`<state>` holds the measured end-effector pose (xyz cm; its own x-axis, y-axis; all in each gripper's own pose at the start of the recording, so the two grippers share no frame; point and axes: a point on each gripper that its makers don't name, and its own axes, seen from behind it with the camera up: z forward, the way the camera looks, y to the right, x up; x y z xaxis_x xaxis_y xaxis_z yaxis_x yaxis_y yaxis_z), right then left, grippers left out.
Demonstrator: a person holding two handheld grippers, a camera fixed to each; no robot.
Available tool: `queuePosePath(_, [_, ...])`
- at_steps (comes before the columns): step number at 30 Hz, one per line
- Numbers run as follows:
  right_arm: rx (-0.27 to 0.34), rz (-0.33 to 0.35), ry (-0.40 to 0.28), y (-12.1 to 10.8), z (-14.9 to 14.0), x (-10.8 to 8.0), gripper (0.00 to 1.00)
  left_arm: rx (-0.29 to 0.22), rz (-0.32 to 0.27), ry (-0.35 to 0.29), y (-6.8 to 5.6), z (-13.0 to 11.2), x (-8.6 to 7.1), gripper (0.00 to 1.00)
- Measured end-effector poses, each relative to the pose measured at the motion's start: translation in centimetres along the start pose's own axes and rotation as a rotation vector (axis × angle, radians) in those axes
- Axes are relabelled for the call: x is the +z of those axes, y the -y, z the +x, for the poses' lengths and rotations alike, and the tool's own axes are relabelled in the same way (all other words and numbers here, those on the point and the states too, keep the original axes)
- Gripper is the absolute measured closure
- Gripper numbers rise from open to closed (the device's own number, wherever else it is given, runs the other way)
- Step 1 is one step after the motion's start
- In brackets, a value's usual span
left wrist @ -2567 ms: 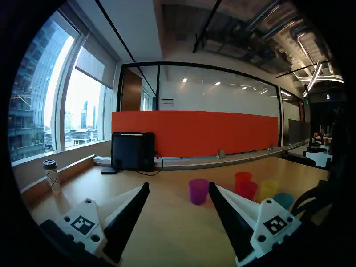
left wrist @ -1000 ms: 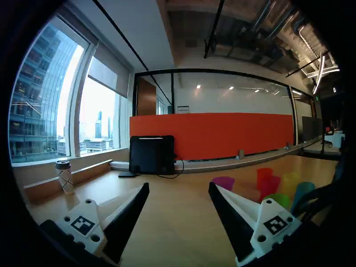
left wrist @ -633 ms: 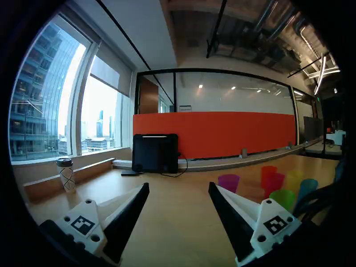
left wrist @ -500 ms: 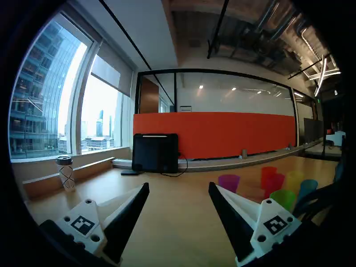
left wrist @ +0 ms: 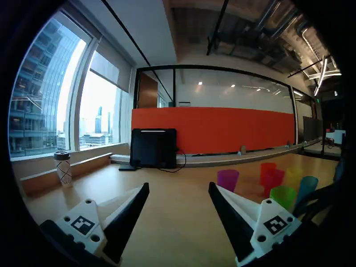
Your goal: Pour water
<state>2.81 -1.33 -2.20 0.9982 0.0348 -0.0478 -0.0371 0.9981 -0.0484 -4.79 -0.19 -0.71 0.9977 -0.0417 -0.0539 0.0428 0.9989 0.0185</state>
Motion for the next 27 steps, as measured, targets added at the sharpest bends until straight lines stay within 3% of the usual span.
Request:
queuePosePath(15, [-0.014, 0.015, -0.018, 0.2, 0.5, 0.1, 0.0, 0.001, -0.006, 0.019, -0.2, -0.4, 0.3, 0.01])
queuePosePath(27, [-0.097, 0.039, -0.019, 0.0, -0.6, 0.9, 0.0, 0.003, -0.005, 0.019, -0.3, -0.4, 0.3, 0.01])
